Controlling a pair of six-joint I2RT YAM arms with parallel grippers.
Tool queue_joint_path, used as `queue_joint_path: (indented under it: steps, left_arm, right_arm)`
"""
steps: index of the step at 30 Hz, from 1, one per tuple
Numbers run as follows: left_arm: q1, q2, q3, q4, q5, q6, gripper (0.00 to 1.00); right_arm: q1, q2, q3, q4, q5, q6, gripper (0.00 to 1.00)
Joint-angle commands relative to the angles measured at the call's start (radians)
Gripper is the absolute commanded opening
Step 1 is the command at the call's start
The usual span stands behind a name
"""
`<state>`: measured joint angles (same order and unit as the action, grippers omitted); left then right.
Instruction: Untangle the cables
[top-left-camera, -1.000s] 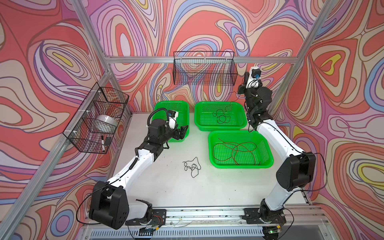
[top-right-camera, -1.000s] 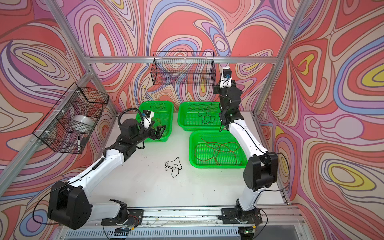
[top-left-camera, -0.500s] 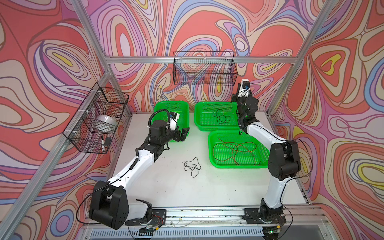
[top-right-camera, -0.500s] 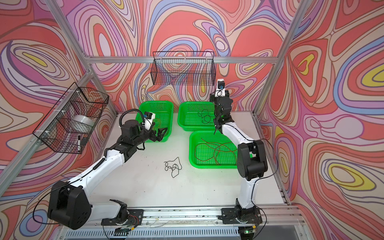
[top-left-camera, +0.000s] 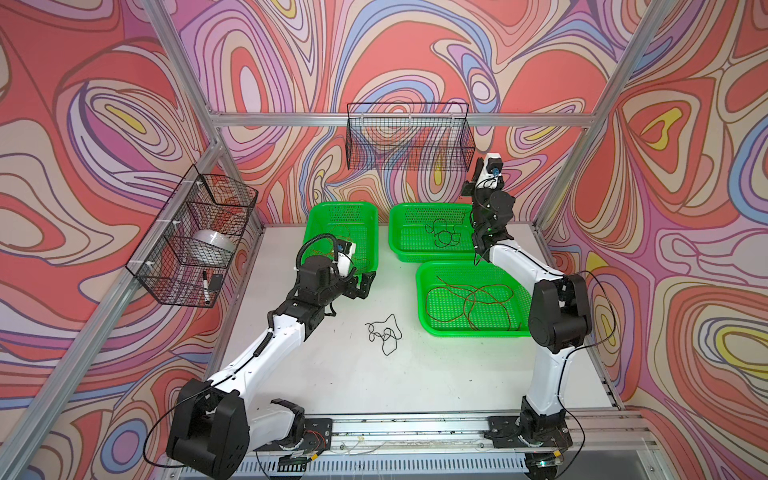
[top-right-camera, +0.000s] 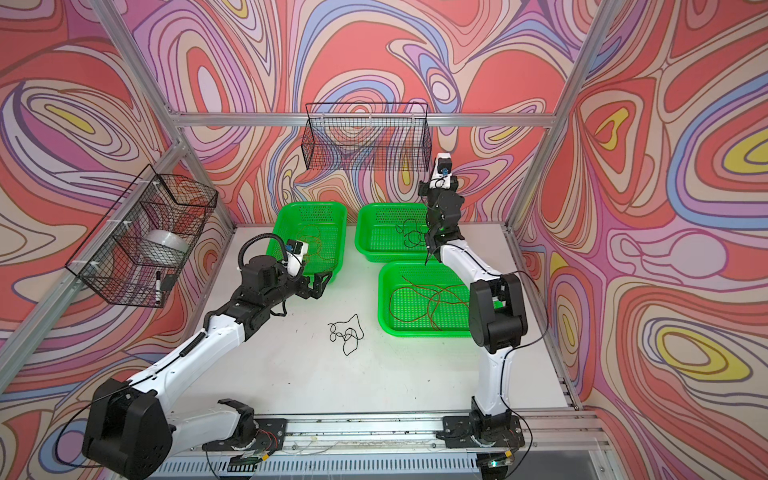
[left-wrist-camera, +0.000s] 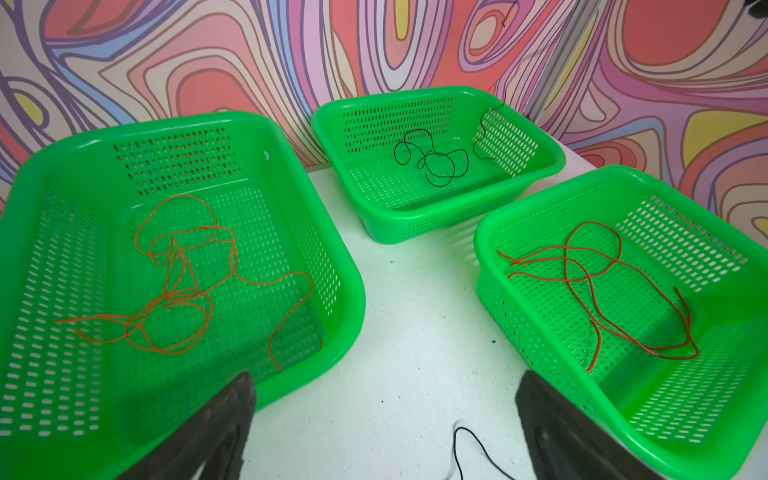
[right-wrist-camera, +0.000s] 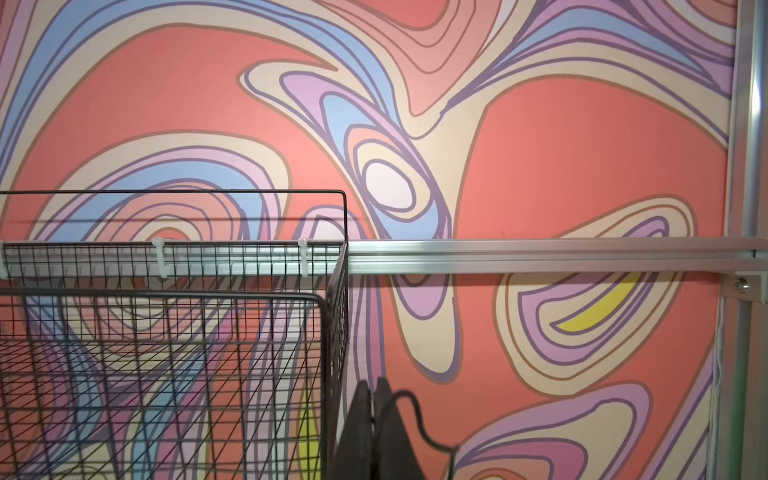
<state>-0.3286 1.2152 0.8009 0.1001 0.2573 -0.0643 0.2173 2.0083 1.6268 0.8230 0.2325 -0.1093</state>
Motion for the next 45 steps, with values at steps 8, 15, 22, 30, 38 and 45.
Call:
queue_joint_path:
  steps: [8,15,22,30,38,45]
  left_arm:
    - [-0.006,-0.075,-0.092,-0.112,0.003,-0.055,0.76]
    - [-0.014,-0.08,-0.145,-0.111,-0.033,-0.098,0.72]
    - [-0.018,-0.055,-0.146,-0.073,-0.061,-0.133,0.73]
    - [-0.018,-0.054,-0.135,-0.069,-0.041,-0.158,0.74]
    - [-0.02,-0.14,-0.19,-0.1,-0.061,-0.164,0.75]
    - [-0.019,-0.131,-0.183,-0.111,-0.056,-0.14,0.76]
  right_arm:
    - [0.005,0.11,-0.042,-0.306,0.029,0.084,0.17]
    - [0.005,0.04,-0.026,-0.605,0.034,0.139,0.53]
    - [0.006,-0.04,-0.009,-0.924,0.002,0.172,0.72]
    - [-0.006,0.238,0.482,-1.388,-0.148,0.136,0.83]
    - [-0.005,0.292,0.593,-1.725,-0.105,0.215,0.82]
    - [0.002,0.297,0.679,-1.879,-0.137,0.121,0.74]
